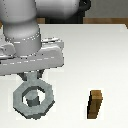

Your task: Put the loop with the handle onto the peg.

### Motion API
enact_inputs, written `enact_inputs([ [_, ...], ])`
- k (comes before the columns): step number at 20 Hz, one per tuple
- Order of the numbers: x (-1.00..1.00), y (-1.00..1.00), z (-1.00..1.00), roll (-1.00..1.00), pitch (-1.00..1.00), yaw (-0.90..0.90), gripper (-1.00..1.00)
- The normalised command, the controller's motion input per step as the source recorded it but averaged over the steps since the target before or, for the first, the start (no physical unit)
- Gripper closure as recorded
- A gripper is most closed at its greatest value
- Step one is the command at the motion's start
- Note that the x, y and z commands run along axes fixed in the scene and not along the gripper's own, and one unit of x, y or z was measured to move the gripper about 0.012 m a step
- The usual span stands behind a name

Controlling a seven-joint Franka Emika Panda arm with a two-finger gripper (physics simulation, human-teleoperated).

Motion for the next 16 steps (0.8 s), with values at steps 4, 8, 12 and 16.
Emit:
enact_inputs([
  [4,0.0,-0.25,-0.5,0.0,0.0,0.0,1.0],
  [8,-0.75,0.0,0.0,0.0,0.0,0.0,1.0],
  [12,-1.0,0.0,-0.25,0.0,0.0,0.0,1.0],
  [16,-0.25,0.0,-0.75,0.0,0.0,0.0,1.0],
])
